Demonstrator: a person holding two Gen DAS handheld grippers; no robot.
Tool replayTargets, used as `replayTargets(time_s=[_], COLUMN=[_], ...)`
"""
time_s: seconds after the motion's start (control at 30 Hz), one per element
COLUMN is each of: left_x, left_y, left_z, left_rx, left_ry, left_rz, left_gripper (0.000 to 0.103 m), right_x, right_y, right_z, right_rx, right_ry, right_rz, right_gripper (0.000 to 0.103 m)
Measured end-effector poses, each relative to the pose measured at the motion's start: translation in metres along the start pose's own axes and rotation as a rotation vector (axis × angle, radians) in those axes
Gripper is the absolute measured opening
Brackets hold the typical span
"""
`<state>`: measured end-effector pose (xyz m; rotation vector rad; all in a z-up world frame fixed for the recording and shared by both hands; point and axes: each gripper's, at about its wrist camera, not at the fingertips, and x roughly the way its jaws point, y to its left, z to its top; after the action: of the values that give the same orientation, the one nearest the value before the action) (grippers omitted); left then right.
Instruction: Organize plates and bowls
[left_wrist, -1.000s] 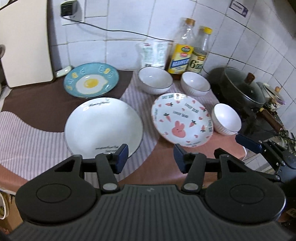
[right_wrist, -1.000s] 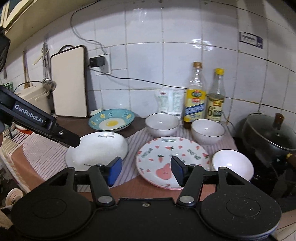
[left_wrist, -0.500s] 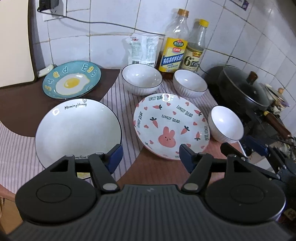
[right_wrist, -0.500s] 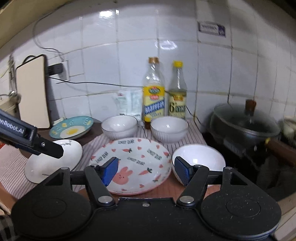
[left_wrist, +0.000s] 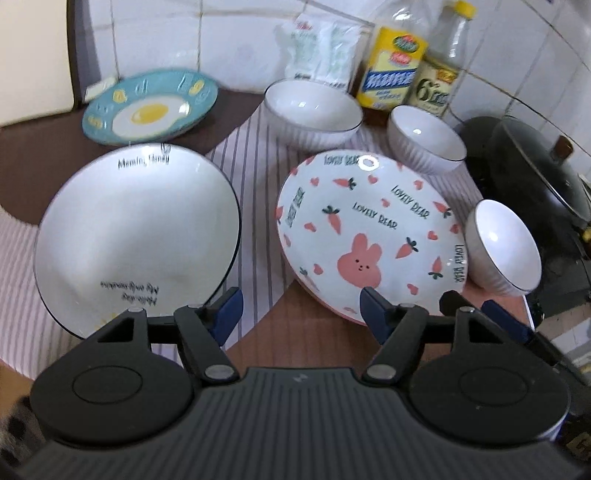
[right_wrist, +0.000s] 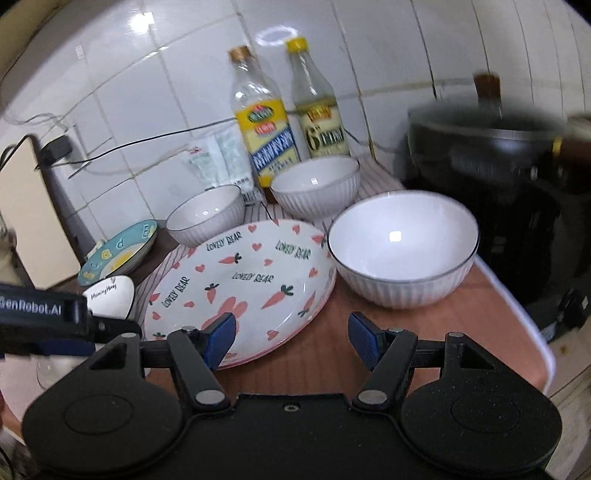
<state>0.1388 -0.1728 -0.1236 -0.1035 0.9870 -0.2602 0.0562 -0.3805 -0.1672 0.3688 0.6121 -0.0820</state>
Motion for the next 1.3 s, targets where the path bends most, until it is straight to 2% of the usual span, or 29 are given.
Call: replayTargets(time_s=[0.3, 0.43, 0.5, 0.53, 0.63, 0.7, 0.73, 0.8, 0.83, 1.1, 1.3], left_x=[0.025, 0.034, 0.039, 0.041, 0.046, 0.049, 0.05, 0.053, 0.054, 0.057, 0.051], left_y=[0.003, 0.002, 0.002, 0.001, 0.001, -0.001, -0.001, -0.001, 0.0, 0.004, -0.001], left_z=[0.004, 0.003, 0.004, 0.005, 0.007, 0.01, 0.011, 0.013, 0.014, 0.012, 0.015], left_rx=[-0.05, -0.061, -0.072, -0.075, -0.09, -0.093, -0.096, -0.114, -0.126, -0.166, -0.105], left_ry=[0.065, 0.091, 0.104, 0.11, 0.117, 0.121, 0.122, 0.124, 0.126, 0.11, 0.114], left_rz=[-0.034, -0.05, -0.059, -0.059, -0.072, -0.075, -0.073, -0.065, -0.064, -0.074, -0.065], left_gripper=[0.069, 0.065, 0.06, 0.054, 0.039, 0.032, 0.027, 0.024, 0.024, 0.023, 0.023], right_x=[0.027, 0.035, 0.038, 0.04, 0.043, 0.045, 0.046, 0.049, 0.05, 0.051, 0.05], right_y=[-0.004, -0.006, -0.006, -0.006, -0.006, -0.006, -0.007, -0.009, -0.01, -0.012, -0.009], right_z=[0.0, 0.001, 0.002, 0.003, 0.004, 0.006, 0.006, 0.007, 0.006, 0.004, 0.012], right_rx=[0.062, 0.078, 0.084, 0.087, 0.091, 0.094, 0.098, 0.109, 0.112, 0.109, 0.106], right_ry=[0.027, 0.029, 0.032, 0.033, 0.029, 0.031, 0.031, 0.032, 0.032, 0.016, 0.062], right_rz=[0.003, 0.008, 0.013, 0.01, 0.007, 0.003, -0.002, -0.015, -0.021, -0.012, -0.017], right_gripper=[0.072, 0.069, 0.063, 0.062, 0.05, 0.036, 0.034, 0.023, 0.022, 0.022, 0.022])
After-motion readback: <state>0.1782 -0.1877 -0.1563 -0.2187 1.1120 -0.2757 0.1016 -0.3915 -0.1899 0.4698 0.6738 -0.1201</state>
